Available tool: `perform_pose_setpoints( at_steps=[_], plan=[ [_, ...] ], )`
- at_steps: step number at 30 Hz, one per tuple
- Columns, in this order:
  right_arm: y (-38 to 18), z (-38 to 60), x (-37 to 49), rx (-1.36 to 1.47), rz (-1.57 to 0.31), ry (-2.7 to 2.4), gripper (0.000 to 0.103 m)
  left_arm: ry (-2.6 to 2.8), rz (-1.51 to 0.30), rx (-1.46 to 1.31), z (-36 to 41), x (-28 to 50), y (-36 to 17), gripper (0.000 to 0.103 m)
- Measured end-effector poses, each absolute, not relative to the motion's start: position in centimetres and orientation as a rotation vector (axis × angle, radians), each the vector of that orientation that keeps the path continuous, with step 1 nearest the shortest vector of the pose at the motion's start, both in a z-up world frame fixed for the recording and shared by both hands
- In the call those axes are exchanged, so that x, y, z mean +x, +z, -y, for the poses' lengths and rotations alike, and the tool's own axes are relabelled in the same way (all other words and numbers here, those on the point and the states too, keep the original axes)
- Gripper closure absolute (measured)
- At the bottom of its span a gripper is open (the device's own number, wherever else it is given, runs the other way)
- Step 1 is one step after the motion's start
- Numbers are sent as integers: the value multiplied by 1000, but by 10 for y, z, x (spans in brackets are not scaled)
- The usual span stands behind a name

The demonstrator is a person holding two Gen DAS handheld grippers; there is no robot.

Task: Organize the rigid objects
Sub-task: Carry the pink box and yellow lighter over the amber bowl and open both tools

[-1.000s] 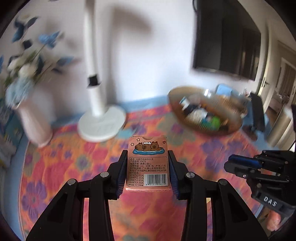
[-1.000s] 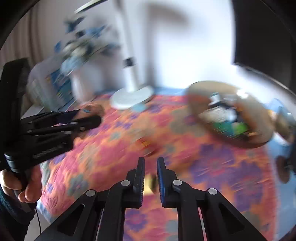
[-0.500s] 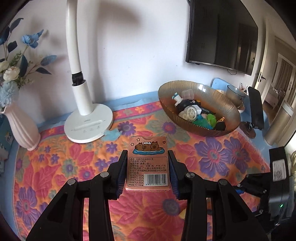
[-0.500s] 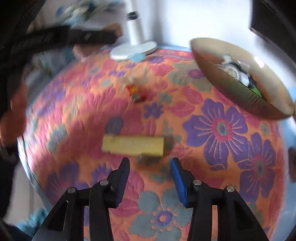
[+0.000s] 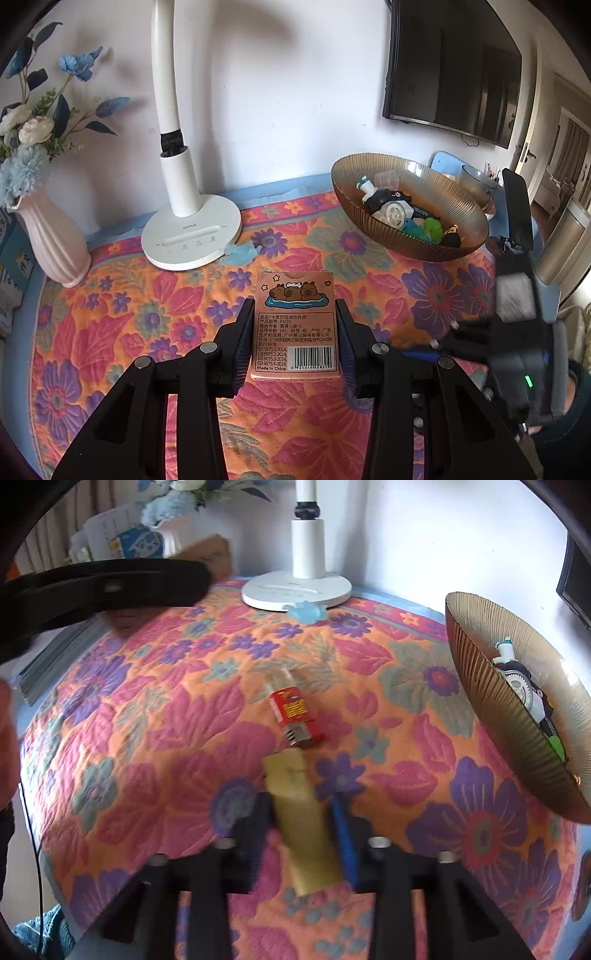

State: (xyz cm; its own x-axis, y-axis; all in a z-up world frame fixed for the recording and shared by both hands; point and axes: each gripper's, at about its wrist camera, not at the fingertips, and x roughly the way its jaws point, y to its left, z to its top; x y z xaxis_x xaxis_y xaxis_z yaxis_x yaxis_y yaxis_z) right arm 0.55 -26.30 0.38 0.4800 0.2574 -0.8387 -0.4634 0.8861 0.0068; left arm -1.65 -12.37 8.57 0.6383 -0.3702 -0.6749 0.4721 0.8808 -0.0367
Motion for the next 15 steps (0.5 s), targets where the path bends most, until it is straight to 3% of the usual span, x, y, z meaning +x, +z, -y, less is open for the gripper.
perform_pose_setpoints(
  at_steps=[8,15],
  plan=[
    [16,292,-49,-36,-995,418,80,-540,-732,128,151,-10,92,66],
    [107,398,-24,175,-795,204,80,-590,-665,172,210,7,128,66]
  ],
)
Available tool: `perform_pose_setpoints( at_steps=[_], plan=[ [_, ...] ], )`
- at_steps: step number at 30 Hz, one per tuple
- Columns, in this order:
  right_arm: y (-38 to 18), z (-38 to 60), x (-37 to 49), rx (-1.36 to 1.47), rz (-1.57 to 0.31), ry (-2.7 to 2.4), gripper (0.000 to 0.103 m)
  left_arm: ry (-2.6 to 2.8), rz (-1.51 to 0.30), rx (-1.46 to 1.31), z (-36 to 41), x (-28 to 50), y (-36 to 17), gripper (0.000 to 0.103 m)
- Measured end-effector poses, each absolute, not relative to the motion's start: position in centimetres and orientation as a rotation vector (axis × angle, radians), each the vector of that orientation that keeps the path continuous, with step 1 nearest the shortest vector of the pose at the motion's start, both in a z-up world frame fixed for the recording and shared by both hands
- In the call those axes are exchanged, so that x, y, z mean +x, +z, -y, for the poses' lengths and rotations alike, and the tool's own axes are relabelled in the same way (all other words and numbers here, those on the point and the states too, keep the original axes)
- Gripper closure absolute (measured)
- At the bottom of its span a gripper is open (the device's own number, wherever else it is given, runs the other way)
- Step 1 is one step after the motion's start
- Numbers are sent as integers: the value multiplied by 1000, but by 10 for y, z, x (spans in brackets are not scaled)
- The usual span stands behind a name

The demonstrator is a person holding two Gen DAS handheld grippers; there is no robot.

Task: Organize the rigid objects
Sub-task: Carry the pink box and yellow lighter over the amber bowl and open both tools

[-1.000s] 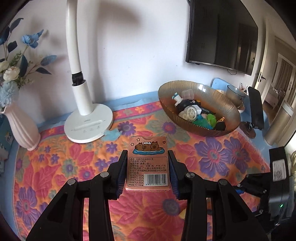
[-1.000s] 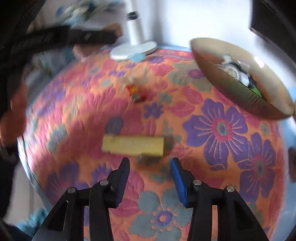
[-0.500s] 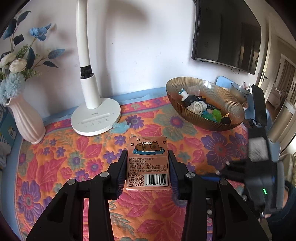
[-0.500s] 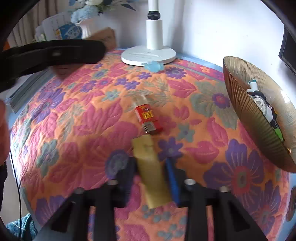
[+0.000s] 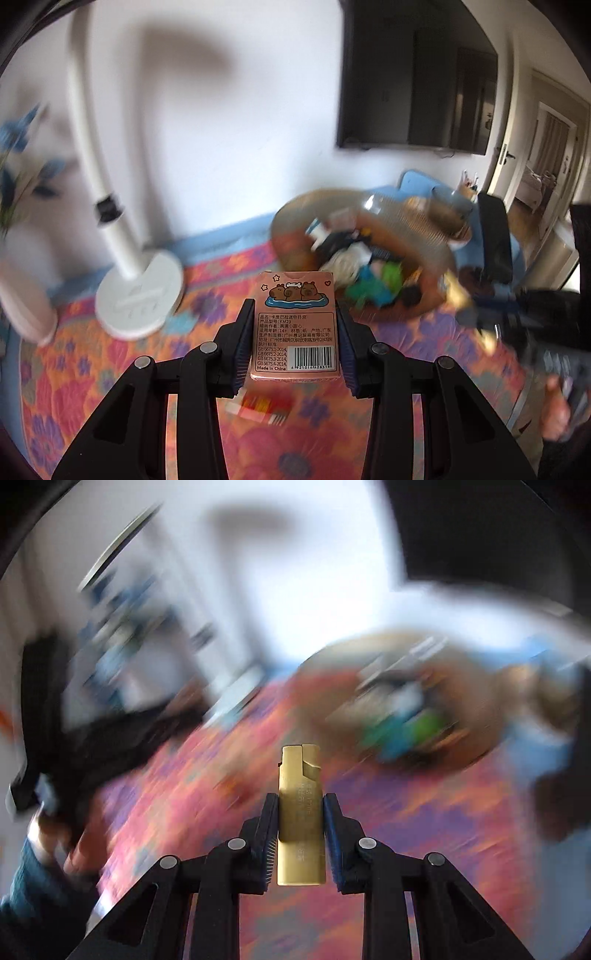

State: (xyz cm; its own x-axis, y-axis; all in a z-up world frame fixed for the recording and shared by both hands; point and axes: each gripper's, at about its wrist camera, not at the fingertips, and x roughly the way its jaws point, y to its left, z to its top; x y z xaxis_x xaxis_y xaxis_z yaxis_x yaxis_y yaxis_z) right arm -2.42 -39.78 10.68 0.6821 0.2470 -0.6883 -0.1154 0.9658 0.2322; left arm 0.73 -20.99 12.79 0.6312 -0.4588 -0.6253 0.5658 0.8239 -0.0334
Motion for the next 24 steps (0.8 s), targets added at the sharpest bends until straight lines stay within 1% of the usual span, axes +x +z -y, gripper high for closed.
perform_pose_setpoints(
  at_steps=[2,5,12,13,14,15,17,18,19,20,24],
  plan=[
    [119,429,-6,228,-792,103,80,-612,-677,160,230,19,132,66],
    [120,457,18,281,-792,35,80,-628,-723,147,253,37,123,66],
    [92,481,49,301,-887,-75,80,-643,-786,162,285,58,101,65],
    [89,482,53,281,-888,-90,80,-643,-801,149,285,62,100,63],
    [89,481,55,264,-885,-101,80,-653,-814,121,284,66,100,57],
    [89,482,59,249,-883,-111,80,-670,-821,83,281,70,102,55],
    [93,482,61,230,-858,-126,75,-680,-825,24,271,73,108,53],
    [95,482,61,231,-849,-121,68,-677,-817,6,265,73,112,50],
    [98,479,58,235,-839,-111,61,-665,-803,0,259,71,115,43],
    [99,478,56,234,-834,-111,58,-646,-786,-1,252,69,118,39],
    [104,463,43,237,-820,-87,57,-605,-753,-33,208,52,123,39]
  ],
)
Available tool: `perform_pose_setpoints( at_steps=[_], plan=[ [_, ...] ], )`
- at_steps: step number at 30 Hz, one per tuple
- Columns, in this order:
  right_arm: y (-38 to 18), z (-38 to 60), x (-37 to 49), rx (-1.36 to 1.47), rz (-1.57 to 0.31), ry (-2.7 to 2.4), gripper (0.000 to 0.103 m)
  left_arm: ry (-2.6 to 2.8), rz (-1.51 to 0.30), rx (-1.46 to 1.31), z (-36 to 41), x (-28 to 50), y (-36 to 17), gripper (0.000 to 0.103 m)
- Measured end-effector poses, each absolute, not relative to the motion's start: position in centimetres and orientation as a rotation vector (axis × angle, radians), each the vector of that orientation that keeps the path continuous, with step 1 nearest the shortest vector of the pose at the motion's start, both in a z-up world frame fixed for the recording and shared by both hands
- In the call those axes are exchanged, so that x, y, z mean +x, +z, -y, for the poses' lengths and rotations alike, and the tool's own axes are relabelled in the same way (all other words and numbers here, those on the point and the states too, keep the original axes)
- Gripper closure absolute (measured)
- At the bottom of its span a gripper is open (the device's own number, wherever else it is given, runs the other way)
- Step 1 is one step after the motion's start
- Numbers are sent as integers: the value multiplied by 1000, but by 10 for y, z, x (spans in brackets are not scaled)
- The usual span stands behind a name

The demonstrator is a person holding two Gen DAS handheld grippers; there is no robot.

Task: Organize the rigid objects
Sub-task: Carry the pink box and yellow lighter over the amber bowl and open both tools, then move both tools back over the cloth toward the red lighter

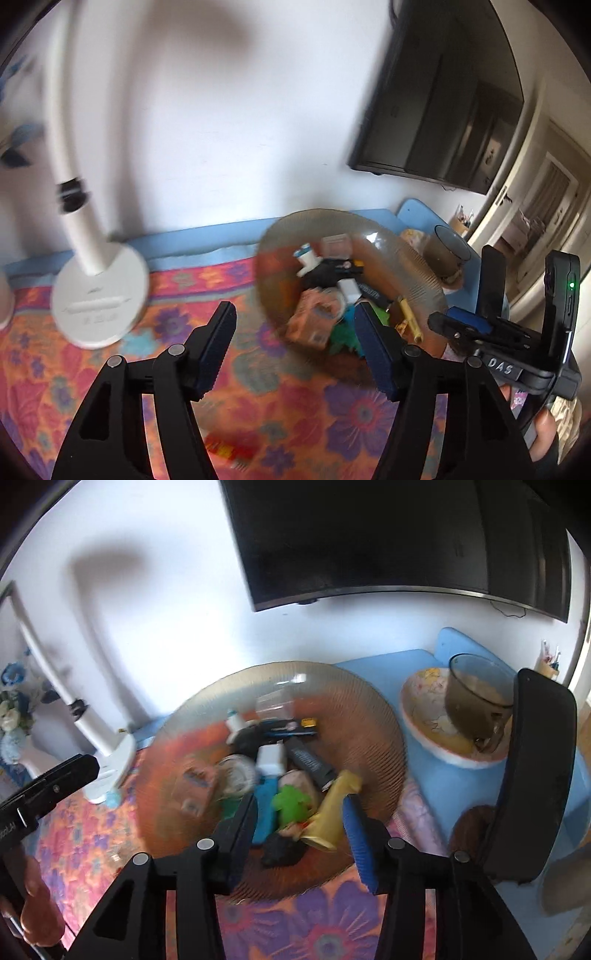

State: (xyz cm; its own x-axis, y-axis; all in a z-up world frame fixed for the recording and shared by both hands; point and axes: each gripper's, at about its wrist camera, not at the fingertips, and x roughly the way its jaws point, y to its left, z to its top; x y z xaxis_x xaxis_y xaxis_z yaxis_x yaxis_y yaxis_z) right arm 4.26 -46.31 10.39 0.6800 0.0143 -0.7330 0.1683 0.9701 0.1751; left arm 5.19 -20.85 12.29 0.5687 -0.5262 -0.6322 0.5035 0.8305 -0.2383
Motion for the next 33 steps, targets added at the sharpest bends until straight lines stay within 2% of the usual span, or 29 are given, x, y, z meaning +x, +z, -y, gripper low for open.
perform_pose_setpoints(
  at_steps=[3,8,9,11,12,14,16,17,21,25,33],
  plan=[
    [111,441,32,232,-812,-35,56,-557,-742,-36,175,39,128,39],
    [132,391,17,191,-776,48,49,-505,-700,-76,120,19,145,38],
    [136,382,13,183,-770,62,47,-493,-690,-85,109,14,146,36],
    [141,358,6,153,-758,90,44,-460,-674,-91,87,4,144,27],
    [141,347,3,140,-754,108,44,-437,-671,-91,75,-2,138,26],
    [137,326,-6,114,-752,150,39,-404,-681,-85,62,-8,125,26],
    [124,306,-14,98,-760,179,23,-350,-710,-73,48,-9,100,26],
    [113,297,-18,93,-766,189,20,-323,-726,-68,43,-7,88,26],
    [64,270,-24,40,-807,235,20,-232,-826,-71,23,-2,33,26],
    [24,257,-15,-51,-847,201,20,-181,-843,-65,15,-3,1,26],
    [8,268,-8,-3,-881,189,20,-146,-816,-75,13,-5,1,26]
  ],
)
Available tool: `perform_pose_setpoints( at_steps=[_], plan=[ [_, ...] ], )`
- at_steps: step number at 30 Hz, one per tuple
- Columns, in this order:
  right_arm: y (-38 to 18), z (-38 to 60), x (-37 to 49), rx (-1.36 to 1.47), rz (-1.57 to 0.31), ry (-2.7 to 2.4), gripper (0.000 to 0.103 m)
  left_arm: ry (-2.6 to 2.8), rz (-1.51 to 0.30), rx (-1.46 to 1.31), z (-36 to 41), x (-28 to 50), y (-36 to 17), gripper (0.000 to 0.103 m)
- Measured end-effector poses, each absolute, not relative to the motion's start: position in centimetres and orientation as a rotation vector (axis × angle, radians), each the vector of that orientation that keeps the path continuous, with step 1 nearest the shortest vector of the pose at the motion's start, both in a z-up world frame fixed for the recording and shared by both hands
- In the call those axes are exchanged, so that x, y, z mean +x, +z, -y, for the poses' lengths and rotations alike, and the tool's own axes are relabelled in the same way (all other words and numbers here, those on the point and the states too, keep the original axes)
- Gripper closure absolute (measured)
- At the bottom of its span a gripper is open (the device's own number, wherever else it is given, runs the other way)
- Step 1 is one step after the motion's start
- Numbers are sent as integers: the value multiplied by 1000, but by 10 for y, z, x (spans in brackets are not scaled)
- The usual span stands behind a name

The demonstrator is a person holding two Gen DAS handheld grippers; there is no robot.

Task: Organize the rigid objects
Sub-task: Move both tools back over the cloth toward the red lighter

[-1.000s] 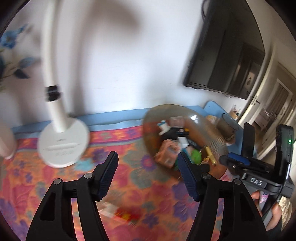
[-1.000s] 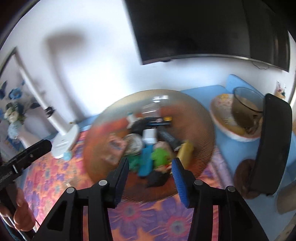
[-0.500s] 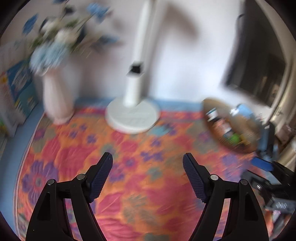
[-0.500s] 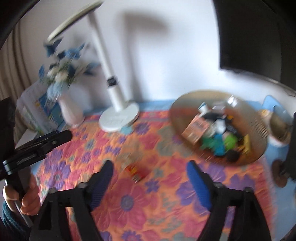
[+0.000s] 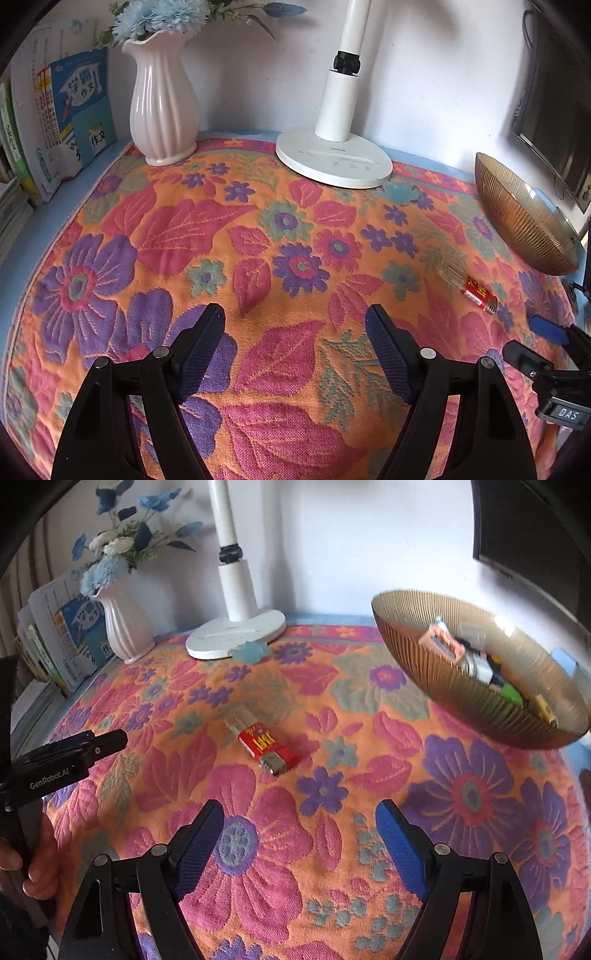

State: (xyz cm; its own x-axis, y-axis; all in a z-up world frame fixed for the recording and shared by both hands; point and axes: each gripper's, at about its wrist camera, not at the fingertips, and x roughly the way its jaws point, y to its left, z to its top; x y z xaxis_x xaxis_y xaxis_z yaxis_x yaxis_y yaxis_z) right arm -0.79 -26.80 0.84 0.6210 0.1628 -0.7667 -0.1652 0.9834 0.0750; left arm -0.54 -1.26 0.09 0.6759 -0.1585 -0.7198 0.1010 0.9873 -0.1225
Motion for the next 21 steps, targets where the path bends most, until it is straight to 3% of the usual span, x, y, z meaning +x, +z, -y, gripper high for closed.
perform_pose_setpoints(
  at_steps=[9,21],
  plan=[
    [1,268,-3,-10,-927,177,20,-149,-805,-89,11,-9,3,26],
    [-3,261,-3,-53,-947,163,11,-154,-813,-90,12,-8,2,26]
  ],
)
